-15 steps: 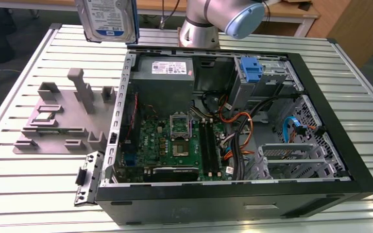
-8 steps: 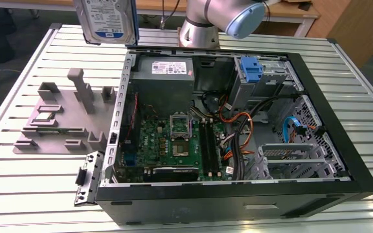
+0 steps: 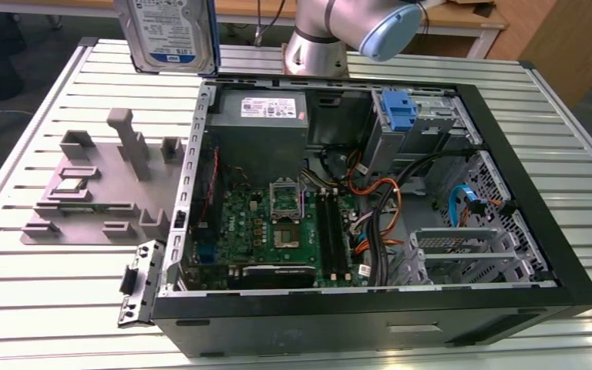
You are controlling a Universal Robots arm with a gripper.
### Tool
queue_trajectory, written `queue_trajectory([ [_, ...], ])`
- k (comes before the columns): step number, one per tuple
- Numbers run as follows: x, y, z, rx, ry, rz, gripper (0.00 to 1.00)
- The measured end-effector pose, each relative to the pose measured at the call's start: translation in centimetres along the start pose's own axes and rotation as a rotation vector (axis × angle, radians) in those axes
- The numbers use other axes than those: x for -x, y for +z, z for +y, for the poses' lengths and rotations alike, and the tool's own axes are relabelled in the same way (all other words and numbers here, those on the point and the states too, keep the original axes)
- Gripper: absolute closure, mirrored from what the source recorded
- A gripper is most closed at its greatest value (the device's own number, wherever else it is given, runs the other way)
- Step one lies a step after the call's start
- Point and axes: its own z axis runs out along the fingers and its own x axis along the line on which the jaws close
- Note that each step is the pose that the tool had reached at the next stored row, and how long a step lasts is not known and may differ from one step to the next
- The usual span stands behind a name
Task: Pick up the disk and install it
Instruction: 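Pick up the disk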
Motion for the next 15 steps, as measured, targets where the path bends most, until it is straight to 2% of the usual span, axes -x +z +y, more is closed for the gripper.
queue_trajectory([
  [6, 0.00, -0.02, -0.29, 0.0001, 0.000, 0.0001, 0.65],
  [15, 0.05, -0.07, -1.71, 0.0001, 0.000, 0.0000, 0.65],
])
